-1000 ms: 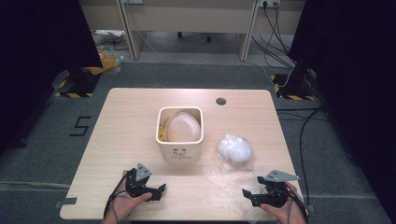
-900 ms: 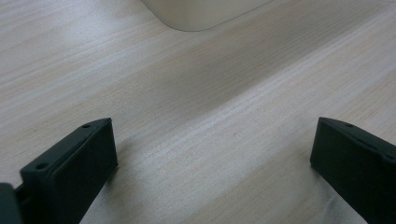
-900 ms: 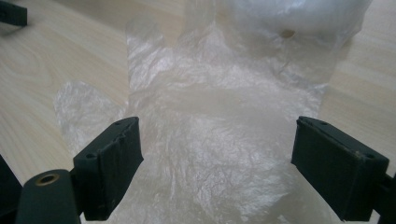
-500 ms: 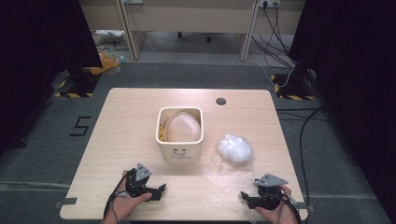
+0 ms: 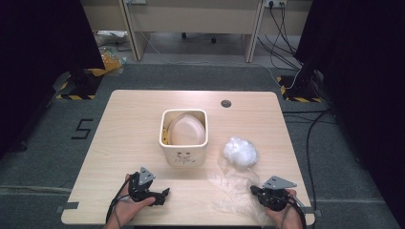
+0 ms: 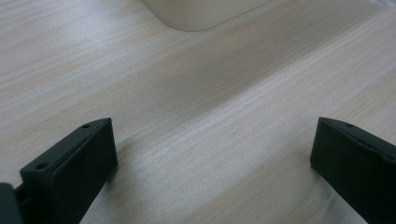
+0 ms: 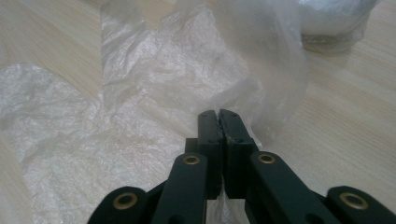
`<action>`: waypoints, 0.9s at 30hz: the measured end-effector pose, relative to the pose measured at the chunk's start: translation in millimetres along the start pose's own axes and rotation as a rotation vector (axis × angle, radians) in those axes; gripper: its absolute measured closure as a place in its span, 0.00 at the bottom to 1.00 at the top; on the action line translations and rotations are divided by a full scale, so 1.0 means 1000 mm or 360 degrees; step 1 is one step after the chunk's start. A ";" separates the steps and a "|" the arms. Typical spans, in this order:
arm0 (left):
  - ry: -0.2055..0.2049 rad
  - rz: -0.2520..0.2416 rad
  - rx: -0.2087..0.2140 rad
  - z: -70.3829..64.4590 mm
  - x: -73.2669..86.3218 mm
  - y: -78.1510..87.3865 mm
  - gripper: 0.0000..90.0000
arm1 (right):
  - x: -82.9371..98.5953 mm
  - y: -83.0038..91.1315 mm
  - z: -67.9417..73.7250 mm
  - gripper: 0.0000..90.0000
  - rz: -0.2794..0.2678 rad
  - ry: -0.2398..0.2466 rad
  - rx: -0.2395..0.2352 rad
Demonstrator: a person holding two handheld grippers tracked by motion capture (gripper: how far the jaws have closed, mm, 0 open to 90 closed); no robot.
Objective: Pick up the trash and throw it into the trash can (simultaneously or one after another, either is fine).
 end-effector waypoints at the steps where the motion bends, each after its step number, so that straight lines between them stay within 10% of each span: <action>1: 0.0000 0.0000 0.0000 0.000 0.000 0.000 0.00 | 0.000 0.000 0.000 0.99 0.0002 -0.0005 -0.0010; 27: -0.0002 0.0003 0.0000 0.000 0.000 0.000 0.00 | -0.098 0.045 -0.012 1.00 -0.0433 -0.0034 -0.0100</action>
Point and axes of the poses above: each handheld gripper's, and its own axes: y roughly backward along the jaws, x roughly out of its underside, z roughly to its left, the point moved 7 cm from there along -y, roughly forward along the jaws, and after that the axes turned 8 degrees about -z, right-handed, at the moved point
